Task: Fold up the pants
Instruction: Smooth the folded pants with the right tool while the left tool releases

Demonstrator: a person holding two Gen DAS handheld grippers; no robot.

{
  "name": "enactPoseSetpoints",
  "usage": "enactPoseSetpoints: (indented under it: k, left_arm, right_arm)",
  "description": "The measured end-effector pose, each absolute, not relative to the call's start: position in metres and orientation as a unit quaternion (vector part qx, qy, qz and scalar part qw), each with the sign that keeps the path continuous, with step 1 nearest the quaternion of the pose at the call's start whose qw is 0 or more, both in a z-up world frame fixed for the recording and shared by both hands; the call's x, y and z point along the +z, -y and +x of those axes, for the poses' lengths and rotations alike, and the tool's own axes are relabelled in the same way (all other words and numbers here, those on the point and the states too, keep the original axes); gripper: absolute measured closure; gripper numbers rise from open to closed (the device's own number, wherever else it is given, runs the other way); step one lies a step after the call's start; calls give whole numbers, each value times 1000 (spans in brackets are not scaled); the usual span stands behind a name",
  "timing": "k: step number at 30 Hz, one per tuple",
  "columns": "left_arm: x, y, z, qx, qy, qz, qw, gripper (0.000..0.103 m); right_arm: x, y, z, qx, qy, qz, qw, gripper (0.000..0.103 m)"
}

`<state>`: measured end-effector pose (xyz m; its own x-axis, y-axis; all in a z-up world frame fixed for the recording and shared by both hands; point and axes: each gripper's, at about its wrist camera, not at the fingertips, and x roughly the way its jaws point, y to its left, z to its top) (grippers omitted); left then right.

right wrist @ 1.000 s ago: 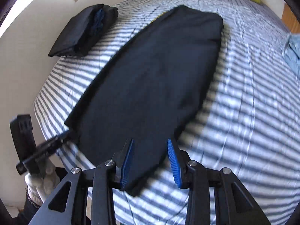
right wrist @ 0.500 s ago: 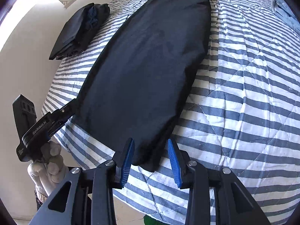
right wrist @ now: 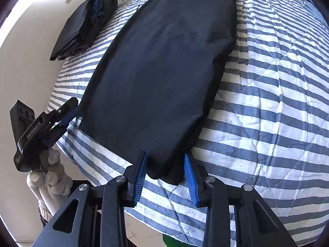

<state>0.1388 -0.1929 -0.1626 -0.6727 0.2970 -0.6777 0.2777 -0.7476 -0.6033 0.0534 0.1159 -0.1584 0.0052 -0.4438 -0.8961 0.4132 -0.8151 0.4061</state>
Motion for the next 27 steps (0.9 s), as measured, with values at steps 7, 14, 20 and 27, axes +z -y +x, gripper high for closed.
enactPoseSetpoints:
  k: [7, 14, 20, 27]
  left_arm:
    - [-164, 189, 140, 843, 356, -403, -5, 101]
    - [-152, 183, 151, 852, 347, -391, 4, 101]
    - [-152, 184, 169, 846, 361, -393, 6, 101]
    - [-156, 182, 201, 851, 347, -393, -13, 101]
  right_arm:
    - [-166, -124, 47, -694, 52, 650, 305, 96]
    - [-151, -129, 50, -699, 42, 638, 320, 99]
    - [-145, -131, 52, -702, 36, 634, 323, 101]
    - [-145, -128, 64, -691, 23, 638, 340, 102]
